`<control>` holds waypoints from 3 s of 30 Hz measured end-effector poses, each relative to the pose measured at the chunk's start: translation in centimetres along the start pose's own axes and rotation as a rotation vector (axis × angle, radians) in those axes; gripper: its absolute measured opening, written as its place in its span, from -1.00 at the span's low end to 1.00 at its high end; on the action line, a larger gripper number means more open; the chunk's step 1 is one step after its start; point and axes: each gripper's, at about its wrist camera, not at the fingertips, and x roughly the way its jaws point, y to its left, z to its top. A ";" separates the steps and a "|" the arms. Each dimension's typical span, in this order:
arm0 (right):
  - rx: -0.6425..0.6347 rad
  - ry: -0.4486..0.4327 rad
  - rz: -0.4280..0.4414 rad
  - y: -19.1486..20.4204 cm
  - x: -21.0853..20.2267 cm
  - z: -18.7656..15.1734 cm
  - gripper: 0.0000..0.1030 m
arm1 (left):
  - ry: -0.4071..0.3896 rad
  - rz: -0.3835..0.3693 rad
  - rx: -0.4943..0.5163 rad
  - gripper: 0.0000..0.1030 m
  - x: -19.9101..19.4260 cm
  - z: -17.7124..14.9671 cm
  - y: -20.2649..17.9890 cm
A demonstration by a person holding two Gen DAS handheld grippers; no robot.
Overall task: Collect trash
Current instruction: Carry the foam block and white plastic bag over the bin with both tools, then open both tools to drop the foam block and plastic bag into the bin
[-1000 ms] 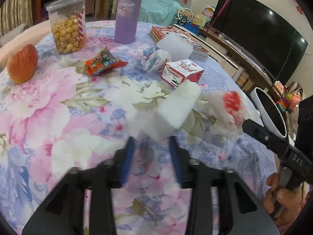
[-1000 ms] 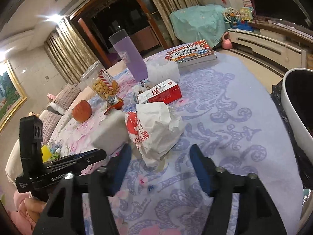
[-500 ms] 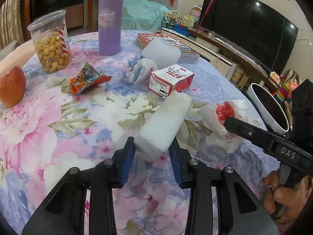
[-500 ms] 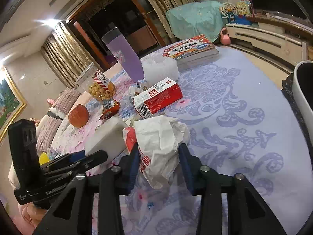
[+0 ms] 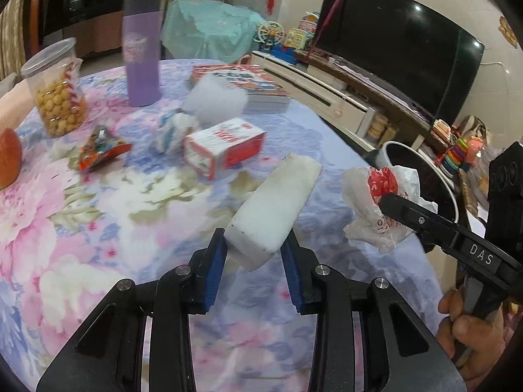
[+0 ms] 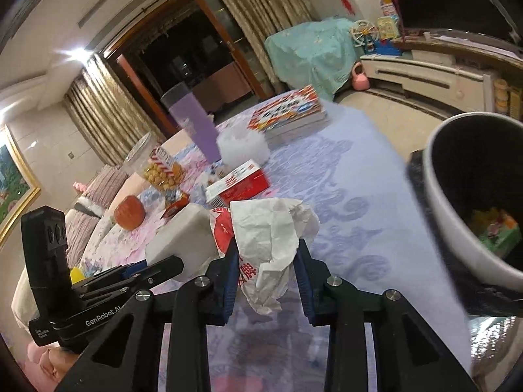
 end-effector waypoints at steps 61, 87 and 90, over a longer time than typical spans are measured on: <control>0.134 -0.096 -0.286 -16.1 -10.9 4.5 -0.35 | 0.068 -0.169 0.261 -0.36 6.4 5.5 -21.9; 0.158 -0.069 -0.298 -17.1 -10.7 5.1 0.27 | 0.079 -0.145 0.234 0.18 6.3 4.5 -20.0; 0.153 -0.090 -0.283 -16.0 -10.9 4.8 0.55 | 0.068 -0.134 0.202 0.22 5.4 3.7 -18.3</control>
